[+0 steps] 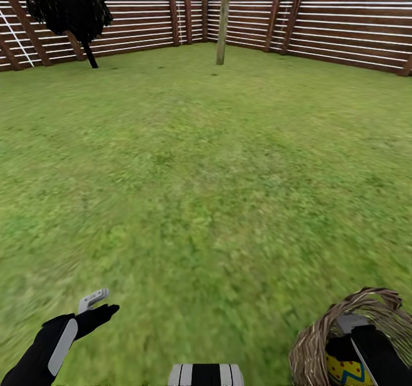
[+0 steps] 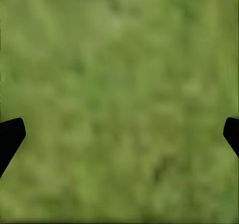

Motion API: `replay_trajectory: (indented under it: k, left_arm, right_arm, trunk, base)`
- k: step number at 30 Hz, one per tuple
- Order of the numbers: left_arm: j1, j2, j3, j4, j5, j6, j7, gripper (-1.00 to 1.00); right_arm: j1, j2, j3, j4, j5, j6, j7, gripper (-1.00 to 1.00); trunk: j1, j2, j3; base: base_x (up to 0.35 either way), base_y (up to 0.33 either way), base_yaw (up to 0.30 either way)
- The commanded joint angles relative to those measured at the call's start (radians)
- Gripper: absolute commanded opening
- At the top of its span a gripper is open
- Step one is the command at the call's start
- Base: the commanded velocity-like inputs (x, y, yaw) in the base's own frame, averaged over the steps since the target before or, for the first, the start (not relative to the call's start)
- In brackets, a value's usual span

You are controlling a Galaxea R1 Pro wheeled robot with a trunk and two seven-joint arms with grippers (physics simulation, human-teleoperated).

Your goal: Take the three Easter eggs out of the wicker basket on the lawn in the garden, then place them on the lawn next to a single tree (choose any tree) so that all three eggs are next to the same tree and none are left in the basket.

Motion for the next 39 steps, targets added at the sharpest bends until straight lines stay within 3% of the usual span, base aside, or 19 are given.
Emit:
replay_trajectory:
  k: [1,14,20,24,39]
  left_arm:
    - [0.000,0.000,0.003,-0.001,-0.002,0.006,-0.005,1.00]
    - [0.000,0.001,0.003,-0.001,-0.001,0.006,-0.004,1.00]
    - [0.000,0.000,0.003,-0.001,-0.002,0.006,-0.003,1.00]
    - [0.000,0.000,0.001,-0.001,-0.003,0.006,-0.003,1.00]
    - [0.000,0.000,0.001,-0.001,-0.004,0.006,-0.003,1.00]
  right_arm:
    - [0.000,0.001,-0.001,-0.022,0.011,0.004,0.009,1.00]
    - [0.000,0.010,-0.001,-0.030,0.011,0.005,0.007,1.00]
    - [0.000,0.001,-0.004,-0.040,0.011,0.004,0.008,1.00]
    - [0.000,0.000,-0.055,-0.070,0.011,0.004,0.011,1.00]
    - [0.000,0.000,-0.061,-0.084,0.011,0.005,0.010,1.00]
  trunk:
    - [0.000,-0.001,-0.005]
    - [0.006,-0.004,-0.055]
    - [0.009,-0.005,-0.078]
    - [0.011,-0.006,-0.094]
    - [0.017,-0.009,-0.152]
  base:
    - [0.000,0.000,0.000]
    - [0.000,0.000,0.000]
    - [0.000,0.000,0.000]
    - [0.000,0.000,0.000]
    - [0.000,0.000,0.000]
